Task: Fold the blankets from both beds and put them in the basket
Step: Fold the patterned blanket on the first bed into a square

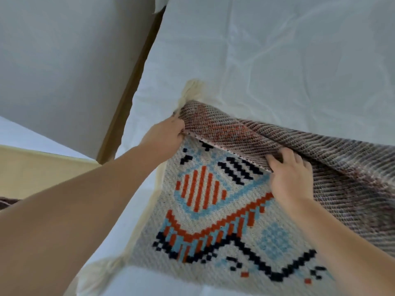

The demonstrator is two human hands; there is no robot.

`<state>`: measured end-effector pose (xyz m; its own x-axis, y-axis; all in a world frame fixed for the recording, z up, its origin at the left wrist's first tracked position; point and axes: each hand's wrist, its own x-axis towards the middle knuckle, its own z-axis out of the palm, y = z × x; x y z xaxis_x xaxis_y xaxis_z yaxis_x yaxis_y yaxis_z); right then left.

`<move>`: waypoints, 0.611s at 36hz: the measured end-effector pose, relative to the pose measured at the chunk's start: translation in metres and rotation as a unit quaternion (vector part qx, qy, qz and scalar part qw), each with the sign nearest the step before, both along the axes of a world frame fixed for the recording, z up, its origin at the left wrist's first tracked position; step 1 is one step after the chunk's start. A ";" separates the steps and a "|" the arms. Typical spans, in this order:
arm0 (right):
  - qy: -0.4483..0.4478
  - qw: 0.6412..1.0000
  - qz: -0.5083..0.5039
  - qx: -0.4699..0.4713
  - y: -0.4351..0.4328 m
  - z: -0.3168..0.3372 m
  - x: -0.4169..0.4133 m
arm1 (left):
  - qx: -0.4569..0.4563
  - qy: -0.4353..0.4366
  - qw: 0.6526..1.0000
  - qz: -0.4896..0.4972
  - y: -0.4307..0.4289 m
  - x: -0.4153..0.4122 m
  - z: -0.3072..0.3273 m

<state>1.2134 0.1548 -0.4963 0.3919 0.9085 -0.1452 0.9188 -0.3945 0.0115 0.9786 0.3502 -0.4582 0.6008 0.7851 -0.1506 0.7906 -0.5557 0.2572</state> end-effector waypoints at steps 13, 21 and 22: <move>0.005 0.993 -0.075 -0.094 -0.103 -0.011 0.003 | -0.051 -0.001 0.994 0.095 -0.084 -0.095 -0.022; 0.017 0.997 -0.077 -0.005 -0.117 -0.003 0.011 | -0.037 0.002 0.994 0.102 -0.109 -0.127 -0.024; 0.022 0.997 -0.078 0.002 -0.122 0.001 0.012 | -0.037 -0.001 0.994 0.105 -0.116 -0.131 -0.024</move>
